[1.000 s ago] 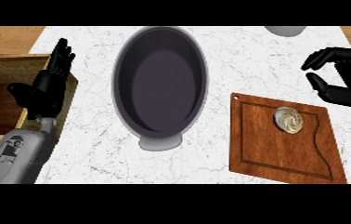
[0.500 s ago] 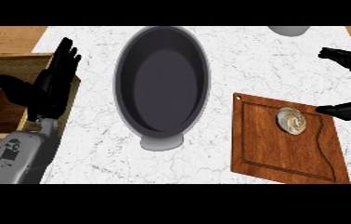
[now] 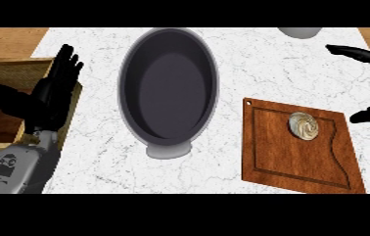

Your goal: Pick the cupcake from the cutting board and place it in the pot

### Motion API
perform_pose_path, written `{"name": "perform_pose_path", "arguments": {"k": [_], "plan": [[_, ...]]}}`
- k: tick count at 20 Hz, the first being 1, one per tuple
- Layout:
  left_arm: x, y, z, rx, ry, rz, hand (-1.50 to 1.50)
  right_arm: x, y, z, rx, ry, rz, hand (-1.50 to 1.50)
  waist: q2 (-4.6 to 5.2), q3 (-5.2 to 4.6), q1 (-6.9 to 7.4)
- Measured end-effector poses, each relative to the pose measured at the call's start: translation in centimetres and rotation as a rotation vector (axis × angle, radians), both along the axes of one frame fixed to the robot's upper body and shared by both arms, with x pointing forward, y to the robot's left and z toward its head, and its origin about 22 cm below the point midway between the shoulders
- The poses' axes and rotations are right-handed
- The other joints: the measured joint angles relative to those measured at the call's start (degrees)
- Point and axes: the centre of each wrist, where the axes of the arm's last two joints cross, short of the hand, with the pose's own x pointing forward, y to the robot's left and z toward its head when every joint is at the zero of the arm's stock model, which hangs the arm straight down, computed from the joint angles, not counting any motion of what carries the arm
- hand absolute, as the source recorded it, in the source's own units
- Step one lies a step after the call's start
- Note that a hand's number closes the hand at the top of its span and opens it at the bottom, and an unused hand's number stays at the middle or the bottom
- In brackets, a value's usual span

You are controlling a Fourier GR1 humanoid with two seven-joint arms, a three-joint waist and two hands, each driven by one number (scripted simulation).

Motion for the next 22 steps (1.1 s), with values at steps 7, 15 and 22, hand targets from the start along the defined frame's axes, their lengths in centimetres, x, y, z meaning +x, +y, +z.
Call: {"name": "perform_pose_path", "arguments": {"k": [7, 15, 22], "plan": [[-1.0, 0.2, 0.0, -0.002, 0.013, 0.028, 0.00, 0.4, 3.6, 0.3, -0.337, 0.046, 0.163, -1.50, -0.47, -0.09, -1.51], [-1.3, 0.8, 0.8, -0.004, 0.011, 0.048, 0.00, 0.7, 5.6, -1.2, -0.461, 0.090, 0.231, -1.50, -0.56, -0.11, -2.70], [-1.7, 1.1, 0.2, 0.005, 0.011, 0.057, 0.00, 0.8, 7.6, -4.0, -0.504, 0.122, 0.249, -1.50, -0.59, -0.12, -3.12]]}}
